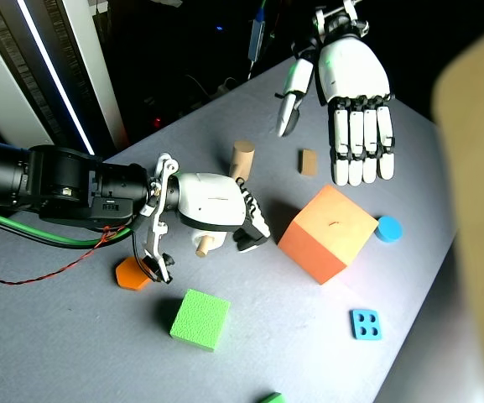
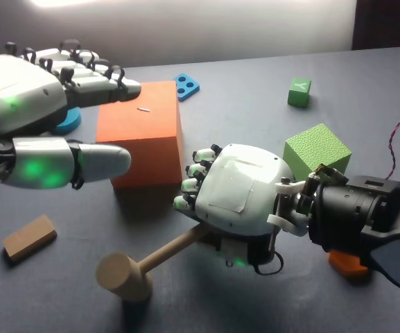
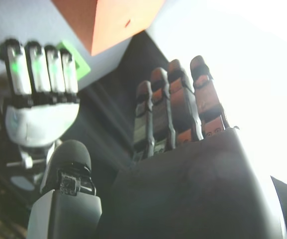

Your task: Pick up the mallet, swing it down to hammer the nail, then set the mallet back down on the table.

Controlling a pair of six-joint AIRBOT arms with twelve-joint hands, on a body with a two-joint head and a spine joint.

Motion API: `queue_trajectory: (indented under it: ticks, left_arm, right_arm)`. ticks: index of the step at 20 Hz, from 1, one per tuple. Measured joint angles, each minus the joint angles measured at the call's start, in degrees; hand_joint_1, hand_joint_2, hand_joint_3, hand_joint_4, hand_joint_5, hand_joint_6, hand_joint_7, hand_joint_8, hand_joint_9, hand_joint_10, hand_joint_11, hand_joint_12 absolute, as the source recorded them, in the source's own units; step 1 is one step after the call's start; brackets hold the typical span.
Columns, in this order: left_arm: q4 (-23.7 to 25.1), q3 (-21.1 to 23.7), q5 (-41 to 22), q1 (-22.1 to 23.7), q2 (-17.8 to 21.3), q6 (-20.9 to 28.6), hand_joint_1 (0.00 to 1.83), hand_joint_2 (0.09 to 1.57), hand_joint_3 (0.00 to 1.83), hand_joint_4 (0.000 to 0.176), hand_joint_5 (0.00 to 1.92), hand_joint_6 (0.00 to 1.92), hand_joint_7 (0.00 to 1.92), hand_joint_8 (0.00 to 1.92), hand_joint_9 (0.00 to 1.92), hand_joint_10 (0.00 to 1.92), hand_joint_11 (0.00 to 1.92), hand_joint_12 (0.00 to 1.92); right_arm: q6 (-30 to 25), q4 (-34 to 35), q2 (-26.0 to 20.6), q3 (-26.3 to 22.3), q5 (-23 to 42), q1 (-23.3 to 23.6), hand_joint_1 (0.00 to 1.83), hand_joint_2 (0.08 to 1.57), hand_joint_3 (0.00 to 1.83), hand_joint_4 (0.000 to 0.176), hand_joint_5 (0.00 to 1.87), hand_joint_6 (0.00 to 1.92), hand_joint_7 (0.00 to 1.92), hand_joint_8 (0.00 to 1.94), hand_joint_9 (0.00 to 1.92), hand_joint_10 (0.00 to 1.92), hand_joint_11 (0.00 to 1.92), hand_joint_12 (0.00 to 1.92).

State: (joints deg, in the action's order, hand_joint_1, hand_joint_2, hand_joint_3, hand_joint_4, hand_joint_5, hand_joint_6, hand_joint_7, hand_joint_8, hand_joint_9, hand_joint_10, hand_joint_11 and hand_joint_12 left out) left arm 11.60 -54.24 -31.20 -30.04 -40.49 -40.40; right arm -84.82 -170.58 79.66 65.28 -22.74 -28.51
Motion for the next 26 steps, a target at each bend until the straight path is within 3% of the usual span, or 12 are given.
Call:
queue_trajectory:
  ticks: [2, 3, 5, 6, 11, 15, 19, 22, 23, 24, 25, 26]
  left_arm:
    - [0.0, 1.0, 0.4, 0.0, 0.8, 0.0, 0.00, 1.27, 0.00, 0.000, 0.26, 0.00, 0.30, 0.01, 0.27, 0.01, 0.13, 0.08]
    - [0.0, 1.2, 0.4, 0.0, 1.1, 0.0, 0.00, 1.27, 0.00, 0.000, 0.25, 0.00, 0.29, 0.00, 0.26, 0.01, 0.13, 0.08]
    - [-0.2, 1.2, 0.9, 0.3, 1.2, 0.0, 0.00, 1.27, 0.00, 0.000, 0.26, 0.01, 0.30, 0.01, 0.27, 0.01, 0.13, 0.08]
    - [0.0, 1.2, 1.1, 0.7, 1.2, 0.0, 0.00, 1.27, 0.00, 0.000, 0.25, 0.00, 0.28, 0.00, 0.25, 0.00, 0.11, 0.07]
    - [0.4, 1.3, 1.7, 2.1, 1.4, -0.1, 0.00, 1.27, 0.00, 0.000, 0.25, 0.00, 0.28, 0.00, 0.24, 0.00, 0.12, 0.08]
    - [0.5, 1.5, 2.3, 2.1, 1.4, -0.1, 0.00, 1.27, 0.00, 0.000, 0.25, 0.00, 0.28, 0.00, 0.25, 0.00, 0.12, 0.08]
    - [0.7, 2.2, 2.4, 2.6, 1.4, -0.2, 0.00, 1.27, 0.00, 0.000, 0.27, 0.01, 0.29, 0.01, 0.26, 0.01, 0.13, 0.08]
    - [0.6, 2.3, 2.2, 2.6, 1.4, -0.2, 0.00, 1.27, 0.00, 0.000, 0.26, 0.00, 0.29, 0.00, 0.26, 0.00, 0.13, 0.08]
    - [0.6, 2.4, 2.4, 2.7, 1.5, -0.2, 0.00, 1.27, 0.00, 0.000, 0.28, 0.01, 0.31, 0.01, 0.28, 0.01, 0.15, 0.09]
    - [0.9, 3.1, 2.5, 3.3, 1.5, -0.2, 0.00, 1.29, 0.00, 0.000, 0.49, 0.02, 0.60, 0.06, 0.55, 0.07, 0.36, 0.18]
    - [0.9, 3.3, 2.4, 3.4, 1.5, -0.2, 0.15, 1.30, 0.00, 0.000, 0.29, 1.37, 0.31, 1.36, 0.30, 1.51, 0.26, 1.53]
    - [0.8, 3.5, 2.3, 3.5, 1.5, -0.2, 0.14, 1.31, 0.00, 0.000, 0.20, 1.81, 0.20, 1.81, 0.27, 1.84, 0.28, 1.84]
  right_arm:
    - [0.0, 0.0, 0.0, 0.1, 0.0, 0.0, 0.66, 1.45, 0.00, 0.116, 0.45, 1.81, 0.51, 1.70, 0.44, 1.80, 0.40, 1.89]
    - [0.1, 0.0, 0.0, 0.2, 0.0, 0.0, 0.43, 1.43, 0.00, 0.000, 0.45, 1.54, 0.48, 1.62, 0.43, 1.71, 0.38, 1.79]
    - [0.9, 0.0, 0.0, 0.5, 0.0, 0.0, 0.29, 1.42, 0.00, 0.000, 0.49, 1.19, 0.53, 1.28, 0.46, 1.35, 0.33, 1.53]
    - [0.9, 0.0, 0.0, 0.5, 0.0, 0.0, 0.31, 1.39, 0.00, 0.000, 0.57, 0.82, 0.63, 0.90, 0.53, 1.02, 0.32, 1.31]
    - [0.9, 0.0, 0.0, 0.5, -0.4, 0.0, 0.45, 1.31, 0.00, 0.000, 0.70, 0.11, 0.71, 0.19, 0.60, 0.33, 0.23, 1.07]
    - [0.9, 0.0, -0.3, 0.3, -1.6, 0.2, 0.46, 1.34, 0.00, 0.000, 0.61, 0.00, 0.65, 0.00, 0.60, 0.07, 0.14, 1.00]
    - [-0.9, 0.0, -4.6, -3.1, -2.3, 2.2, 0.49, 1.33, 0.00, 0.000, 0.56, 0.01, 0.59, 0.00, 0.55, 0.03, 0.09, 0.98]
    - [-1.8, 0.0, -9.7, -8.7, -2.3, 3.1, 0.50, 1.32, 0.00, 0.000, 0.59, 0.02, 0.62, 0.01, 0.57, 0.04, 0.11, 1.00]
    - [-2.2, 0.2, -15.5, -13.9, -0.4, 4.5, 0.53, 1.29, 0.00, 0.000, 0.61, 0.02, 0.65, 0.02, 0.60, 0.05, 0.12, 1.01]
    - [-0.6, 8.7, -22.6, -18.4, 3.8, 8.0, 0.55, 1.27, 0.00, 0.000, 0.68, 0.04, 0.70, 0.12, 0.60, 0.31, 0.15, 1.16]
    - [-0.6, 10.7, -24.1, -19.1, 4.9, 8.8, 0.56, 1.28, 0.00, 0.000, 0.47, 1.35, 0.42, 1.58, 0.44, 1.60, 0.34, 1.77]
    - [-0.5, 12.6, -25.8, -19.8, 6.0, 9.7, 0.58, 1.26, 0.00, 0.000, 0.44, 1.80, 0.44, 1.87, 0.45, 1.86, 0.48, 1.89]
